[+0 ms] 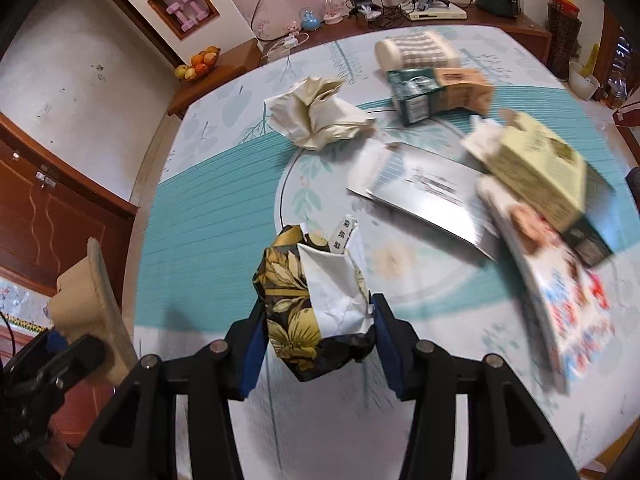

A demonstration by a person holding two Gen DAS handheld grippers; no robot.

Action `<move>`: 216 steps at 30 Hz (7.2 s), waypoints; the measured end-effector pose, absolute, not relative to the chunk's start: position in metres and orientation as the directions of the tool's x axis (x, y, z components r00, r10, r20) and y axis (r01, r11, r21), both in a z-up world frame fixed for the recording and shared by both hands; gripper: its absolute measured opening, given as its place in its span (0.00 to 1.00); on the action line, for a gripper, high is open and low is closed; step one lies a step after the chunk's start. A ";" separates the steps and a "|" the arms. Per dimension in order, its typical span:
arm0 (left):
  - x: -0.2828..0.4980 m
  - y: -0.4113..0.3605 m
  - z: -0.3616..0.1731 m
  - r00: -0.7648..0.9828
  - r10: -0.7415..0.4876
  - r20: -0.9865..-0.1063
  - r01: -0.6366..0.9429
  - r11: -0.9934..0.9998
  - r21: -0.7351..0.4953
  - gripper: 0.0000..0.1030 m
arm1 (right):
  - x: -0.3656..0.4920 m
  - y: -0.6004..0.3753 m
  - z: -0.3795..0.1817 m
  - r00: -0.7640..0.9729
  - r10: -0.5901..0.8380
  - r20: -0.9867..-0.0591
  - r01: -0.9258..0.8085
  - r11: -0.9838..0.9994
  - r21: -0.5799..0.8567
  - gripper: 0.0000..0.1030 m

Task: Collect trash
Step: 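Carry the pulp tray and floral wrapper down over the black bin, then open both tools to drop the tray and wrapper into the bin, then raise both open tools back toward the table items, then grasp the crumpled white tissue with left tool while right tool approaches drink carton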

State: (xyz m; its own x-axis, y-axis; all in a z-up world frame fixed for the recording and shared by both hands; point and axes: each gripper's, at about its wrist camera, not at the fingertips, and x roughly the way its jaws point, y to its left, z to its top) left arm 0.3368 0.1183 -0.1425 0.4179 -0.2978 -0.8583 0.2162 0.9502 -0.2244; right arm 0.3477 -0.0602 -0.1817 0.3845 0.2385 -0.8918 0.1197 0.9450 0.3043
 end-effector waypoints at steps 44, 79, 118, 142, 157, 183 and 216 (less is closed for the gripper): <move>0.033 -0.054 -0.315 0.200 -0.246 -0.948 0.228 0.953 -0.199 0.66 | 0.025 -0.180 -0.325 0.225 0.311 -0.923 0.203 0.912 0.356 0.48; 0.070 -0.012 -0.462 0.201 -0.135 -0.970 0.149 0.983 -0.106 0.84 | 0.063 -0.137 -0.484 0.114 0.279 -0.954 0.199 0.934 0.297 0.58; 0.006 0.004 -0.105 0.528 -0.146 -0.837 0.113 0.988 -0.101 0.84 | 0.024 -0.127 -0.119 0.393 0.328 -0.859 -0.140 0.945 0.296 0.62; 0.116 -0.022 0.006 0.652 -0.088 -0.753 0.108 0.994 -0.022 0.84 | 0.085 -0.189 -0.034 0.624 0.241 -0.744 -0.161 0.970 0.179 0.62; 0.377 0.006 -0.035 0.548 -0.221 -0.807 0.313 0.949 -0.047 0.84 | 0.279 -0.178 -0.034 0.600 0.040 -0.799 0.149 0.976 0.161 0.62; 0.561 -0.028 -0.198 0.382 -0.309 -0.871 0.425 0.896 -0.131 0.24 | 0.496 -0.162 -0.158 0.387 0.090 -0.918 0.467 0.839 0.280 0.62; 0.549 0.105 -0.184 0.452 -0.301 -0.840 0.200 0.952 -0.233 0.17 | 0.555 -0.170 -0.235 0.328 0.172 -0.929 0.770 0.521 0.369 0.73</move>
State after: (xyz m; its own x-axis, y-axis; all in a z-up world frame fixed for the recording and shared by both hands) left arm 0.5490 0.1048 -0.1836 0.4520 -0.3011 -0.8396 0.2002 0.9515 -0.2335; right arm 0.5552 -0.1700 -0.2347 0.3283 0.1720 -0.9288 0.7700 0.5207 0.3686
